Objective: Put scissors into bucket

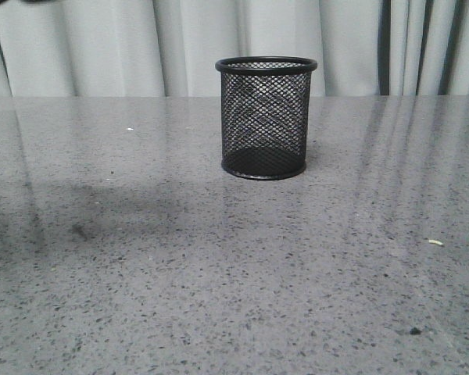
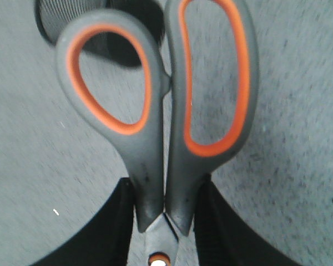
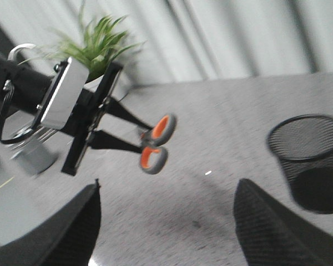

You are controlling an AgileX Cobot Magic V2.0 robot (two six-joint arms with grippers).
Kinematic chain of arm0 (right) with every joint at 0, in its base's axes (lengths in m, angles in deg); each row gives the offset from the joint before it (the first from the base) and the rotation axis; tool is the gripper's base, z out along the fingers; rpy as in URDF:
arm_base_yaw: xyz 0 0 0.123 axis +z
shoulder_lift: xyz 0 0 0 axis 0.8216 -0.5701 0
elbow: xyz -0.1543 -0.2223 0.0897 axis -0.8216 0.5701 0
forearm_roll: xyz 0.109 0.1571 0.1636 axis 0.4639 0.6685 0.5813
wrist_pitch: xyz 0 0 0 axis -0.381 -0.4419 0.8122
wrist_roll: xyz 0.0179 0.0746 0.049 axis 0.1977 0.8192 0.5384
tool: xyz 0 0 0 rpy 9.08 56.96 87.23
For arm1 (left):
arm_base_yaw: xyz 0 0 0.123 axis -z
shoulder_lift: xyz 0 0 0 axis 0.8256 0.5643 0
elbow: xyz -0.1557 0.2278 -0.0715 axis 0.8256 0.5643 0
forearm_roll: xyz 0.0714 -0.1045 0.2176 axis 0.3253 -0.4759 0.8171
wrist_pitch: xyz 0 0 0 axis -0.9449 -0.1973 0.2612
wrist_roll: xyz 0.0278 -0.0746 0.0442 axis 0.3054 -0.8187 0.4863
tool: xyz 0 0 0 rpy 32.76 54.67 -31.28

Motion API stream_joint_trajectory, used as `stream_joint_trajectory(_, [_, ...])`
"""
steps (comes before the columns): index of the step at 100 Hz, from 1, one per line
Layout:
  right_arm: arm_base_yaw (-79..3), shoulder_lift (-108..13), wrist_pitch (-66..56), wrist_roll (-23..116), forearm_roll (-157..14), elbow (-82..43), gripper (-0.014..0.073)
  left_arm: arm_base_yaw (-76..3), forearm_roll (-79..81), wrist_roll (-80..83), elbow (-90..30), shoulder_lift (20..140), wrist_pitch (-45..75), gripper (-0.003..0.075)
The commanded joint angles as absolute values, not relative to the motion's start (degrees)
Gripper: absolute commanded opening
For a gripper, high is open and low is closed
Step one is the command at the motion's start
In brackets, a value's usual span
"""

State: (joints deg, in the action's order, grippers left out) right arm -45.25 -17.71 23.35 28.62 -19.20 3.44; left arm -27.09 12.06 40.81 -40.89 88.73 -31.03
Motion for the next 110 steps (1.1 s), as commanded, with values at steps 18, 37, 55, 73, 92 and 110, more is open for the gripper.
stream_joint_trajectory(18, [-45.09,-31.89,34.89,25.87,-14.4,-7.5,0.0449,-17.9,9.84,40.12,-42.38,86.47,-21.62,-0.0019])
stream_joint_trajectory(37, [-41.3,-37.87,36.26,25.87,-14.93,-12.72,0.0449,-15.86,7.02,40.12,-42.38,86.47,-14.1,-0.0019])
stream_joint_trajectory(55, [-34.45,-43.3,32.06,25.87,-17.9,-15.33,0.0449,-15.86,4.74,40.12,-42.38,86.47,-13.56,-0.0019])
stream_joint_trajectory(73, [-28.44,-47.64,25.48,25.87,-18.33,-15.83,0.0449,-15.86,3.95,40.12,-42.38,86.47,-13.77,-0.0019])
stream_joint_trajectory(92, [-25.84,-51.04,20.42,25.87,-18.33,-15.83,0.0449,-15.86,3.3,40.12,-42.38,86.47,-13.9,-0.0019])
stream_joint_trajectory(110, [-25.79,-53.81,20.17,25.87,-16.81,-19.16,0.0431,-15.86,3.17,40.12,-42.38,86.47,-14.15,-0.0019])
